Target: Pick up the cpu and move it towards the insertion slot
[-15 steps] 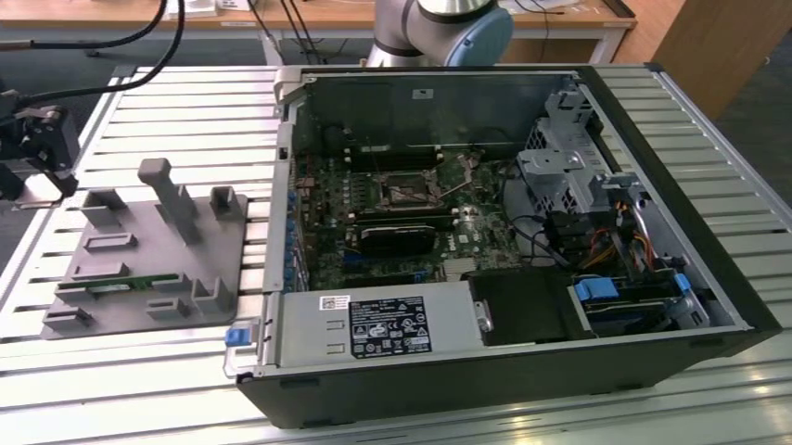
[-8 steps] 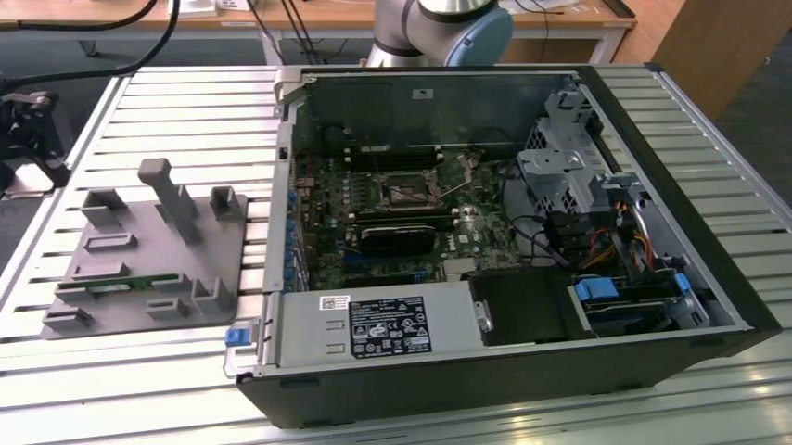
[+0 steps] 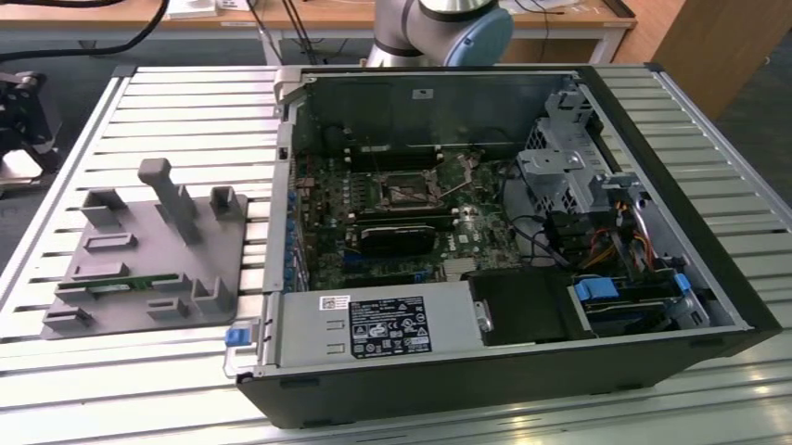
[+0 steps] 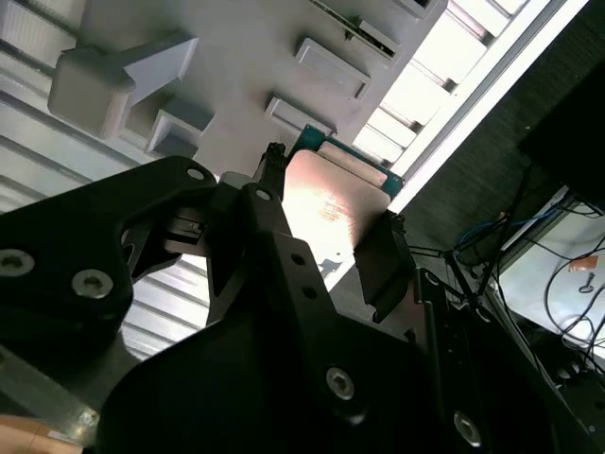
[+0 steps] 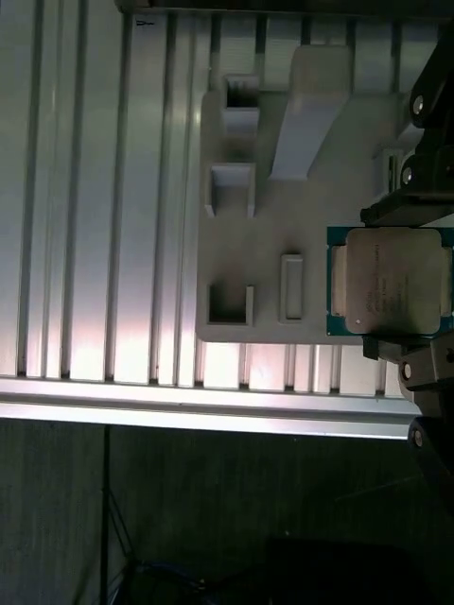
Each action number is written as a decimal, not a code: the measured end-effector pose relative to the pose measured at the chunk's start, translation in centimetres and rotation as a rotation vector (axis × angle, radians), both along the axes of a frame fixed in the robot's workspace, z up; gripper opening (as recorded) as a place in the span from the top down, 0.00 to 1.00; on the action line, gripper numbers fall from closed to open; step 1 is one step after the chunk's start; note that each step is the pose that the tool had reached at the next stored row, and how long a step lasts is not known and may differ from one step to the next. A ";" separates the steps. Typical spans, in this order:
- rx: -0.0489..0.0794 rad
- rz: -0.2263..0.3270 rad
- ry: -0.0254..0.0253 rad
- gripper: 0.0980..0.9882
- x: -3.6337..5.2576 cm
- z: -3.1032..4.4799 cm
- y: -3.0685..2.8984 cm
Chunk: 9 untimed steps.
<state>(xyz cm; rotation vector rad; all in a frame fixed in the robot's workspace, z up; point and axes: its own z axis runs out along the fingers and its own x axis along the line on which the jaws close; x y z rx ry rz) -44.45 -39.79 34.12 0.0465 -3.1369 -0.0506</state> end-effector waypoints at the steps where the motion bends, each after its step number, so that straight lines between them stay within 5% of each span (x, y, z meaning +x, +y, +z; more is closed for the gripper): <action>1: 0.000 0.000 0.0000 0.50 0.00 0.26 0.01; 9: 0.000 0.000 0.0000 0.50 0.00 2.31 0.10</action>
